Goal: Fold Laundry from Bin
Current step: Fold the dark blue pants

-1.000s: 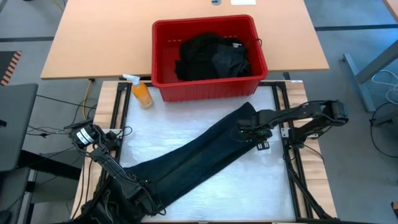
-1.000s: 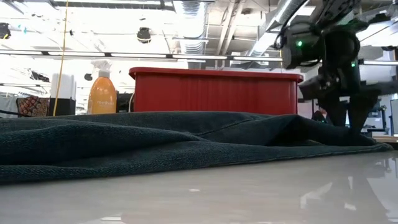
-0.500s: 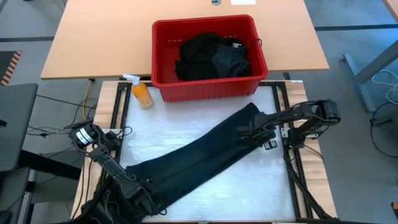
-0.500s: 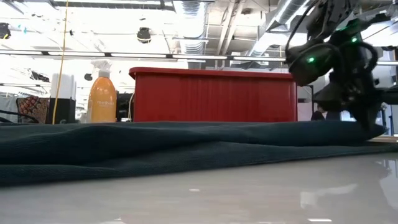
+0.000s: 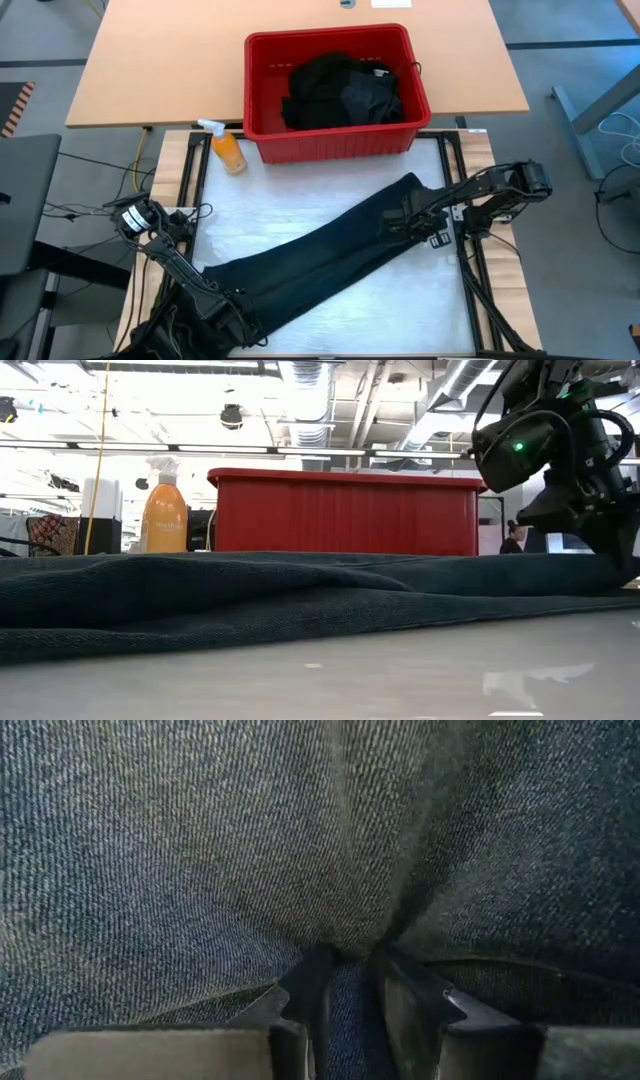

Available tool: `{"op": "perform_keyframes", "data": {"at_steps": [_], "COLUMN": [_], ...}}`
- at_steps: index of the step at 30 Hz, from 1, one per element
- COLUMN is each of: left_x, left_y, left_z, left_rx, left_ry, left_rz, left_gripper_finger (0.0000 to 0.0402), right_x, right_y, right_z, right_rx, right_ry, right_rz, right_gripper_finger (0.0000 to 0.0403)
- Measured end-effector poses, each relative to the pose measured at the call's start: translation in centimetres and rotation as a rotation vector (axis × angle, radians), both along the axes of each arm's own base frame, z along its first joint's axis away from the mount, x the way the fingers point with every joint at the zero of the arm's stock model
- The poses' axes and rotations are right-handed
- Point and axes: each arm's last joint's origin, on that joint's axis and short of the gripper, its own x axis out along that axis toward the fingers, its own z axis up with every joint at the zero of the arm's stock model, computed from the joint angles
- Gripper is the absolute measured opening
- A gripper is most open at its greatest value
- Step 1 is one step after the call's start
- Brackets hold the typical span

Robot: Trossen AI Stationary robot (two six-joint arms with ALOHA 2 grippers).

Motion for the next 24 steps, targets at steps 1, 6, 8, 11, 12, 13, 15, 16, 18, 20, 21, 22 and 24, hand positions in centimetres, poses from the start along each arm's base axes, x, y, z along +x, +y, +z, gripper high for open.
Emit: {"op": "perform_keyframes", "data": {"at_steps": [1,6,8,11,12,13,15,16,18,20,21,22,24], "left_x": [0.0,0.0,0.0,0.0,0.0,0.0,0.0,0.0,0.0,0.0,0.0,0.0,0.0], "left_y": [0.0,0.0,0.0,0.0,0.0,0.0,0.0,0.0,0.0,0.0,0.0,0.0,0.0], "left_z": [0.0,0.0,0.0,0.0,0.0,0.0,0.0,0.0,0.0,0.0,0.0,0.0,0.0], "left_rx": [0.001,0.001,0.001,0.001,0.001,0.001,0.002,0.003,0.002,0.0,-0.001,-0.002,-0.003], "left_ry": [0.0,0.0,0.0,0.0,0.0,0.0,-0.001,-0.002,-0.003,-0.004,-0.004,-0.003,-0.003], "left_rz": [0.0,-0.001,-0.002,-0.005,-0.005,-0.005,-0.005,-0.005,-0.008,-0.017,-0.02,-0.022,-0.022], "left_gripper_finger": [0.007,0.007,0.007,0.007,0.007,0.007,0.007,0.007,0.007,0.007,0.007,0.007,0.007], "right_x": [0.0,0.0,0.2,0.4,0.5,0.4,0.2,0.1,-0.2,-0.5,-0.7,-0.8,-1.3], "right_y": [0.0,-0.2,-0.2,-0.2,-0.1,-0.2,-0.2,-0.4,-1.1,-2.1,-2.8,-3.5,-5.2], "right_z": [0.0,1.4,2.1,3.0,3.3,3.6,4.2,4.4,5.0,5.7,6.2,6.6,7.5], "right_rx": [-0.021,-0.065,-0.083,-0.104,-0.11,-0.116,-0.125,-0.13,-0.132,-0.107,-0.094,-0.084,-0.071], "right_ry": [0.0,0.047,0.052,0.043,0.039,0.029,0.007,-0.011,-0.085,-0.203,-0.282,-0.365,-0.508], "right_rz": [0.005,-0.015,-0.037,-0.077,-0.089,-0.102,-0.126,-0.151,-0.232,-0.346,-0.414,-0.489,-0.639], "right_gripper_finger": [0.0063,0.0085,0.0098,0.0123,0.0132,0.0143,0.0165,0.0175,0.0193,0.0205,0.0208,0.021,0.0212]}}
